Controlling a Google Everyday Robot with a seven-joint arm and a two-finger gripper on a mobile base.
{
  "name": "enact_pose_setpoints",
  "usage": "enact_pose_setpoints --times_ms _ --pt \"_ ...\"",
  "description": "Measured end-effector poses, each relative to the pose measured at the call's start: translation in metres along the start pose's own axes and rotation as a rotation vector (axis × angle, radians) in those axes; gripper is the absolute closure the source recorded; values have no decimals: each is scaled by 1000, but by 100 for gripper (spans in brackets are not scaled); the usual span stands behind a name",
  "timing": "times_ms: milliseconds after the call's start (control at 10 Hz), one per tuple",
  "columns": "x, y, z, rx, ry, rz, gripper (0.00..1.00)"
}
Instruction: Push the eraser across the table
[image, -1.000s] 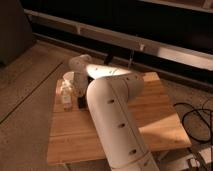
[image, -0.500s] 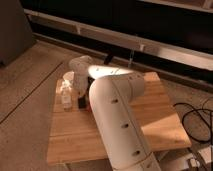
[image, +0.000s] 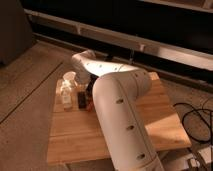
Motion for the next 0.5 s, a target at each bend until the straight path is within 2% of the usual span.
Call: enact_pose_setpoints --times_ms 200,500 --pt "12 3 18 0 29 -5 100" --pt "21 2 31 4 56 5 100"
